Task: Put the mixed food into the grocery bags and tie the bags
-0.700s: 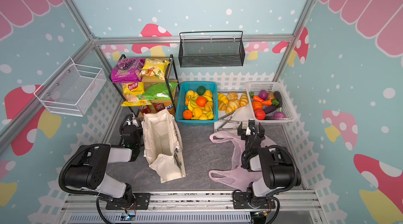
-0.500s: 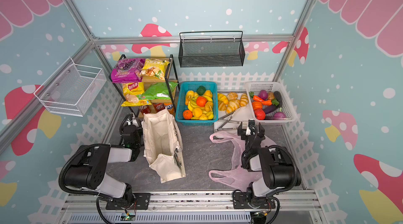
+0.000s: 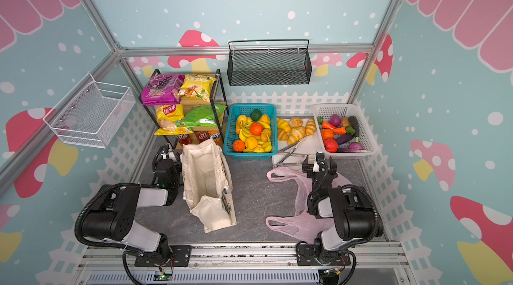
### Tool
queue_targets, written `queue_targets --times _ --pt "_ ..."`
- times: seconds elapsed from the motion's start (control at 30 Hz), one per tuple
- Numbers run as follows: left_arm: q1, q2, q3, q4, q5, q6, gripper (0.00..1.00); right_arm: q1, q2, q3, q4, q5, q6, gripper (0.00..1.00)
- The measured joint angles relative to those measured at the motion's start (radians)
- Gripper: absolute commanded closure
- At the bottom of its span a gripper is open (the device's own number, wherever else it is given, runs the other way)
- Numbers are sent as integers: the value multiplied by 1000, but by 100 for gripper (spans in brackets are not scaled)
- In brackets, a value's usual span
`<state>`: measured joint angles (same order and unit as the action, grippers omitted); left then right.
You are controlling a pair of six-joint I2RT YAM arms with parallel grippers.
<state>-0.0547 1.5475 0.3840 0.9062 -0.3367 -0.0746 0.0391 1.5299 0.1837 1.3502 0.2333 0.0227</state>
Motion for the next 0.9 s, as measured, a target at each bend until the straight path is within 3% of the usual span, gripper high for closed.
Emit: queue_targets --times 0.4,0.5,0.73,0.9 --pt "0 -7 0 -11 -11 -6 0 0 -3 0 -2 7 0 1" --pt "0 -58 -14 -30 -35 -14 0 6 -91 2 -100 32 1 1" --pt "1 -402 59 -366 -142 -153 0 15 -533 137 -469 61 155 8" --pt "2 -655 151 -691 -74 -375 5 92 -587 327 -733 -6 240 9"
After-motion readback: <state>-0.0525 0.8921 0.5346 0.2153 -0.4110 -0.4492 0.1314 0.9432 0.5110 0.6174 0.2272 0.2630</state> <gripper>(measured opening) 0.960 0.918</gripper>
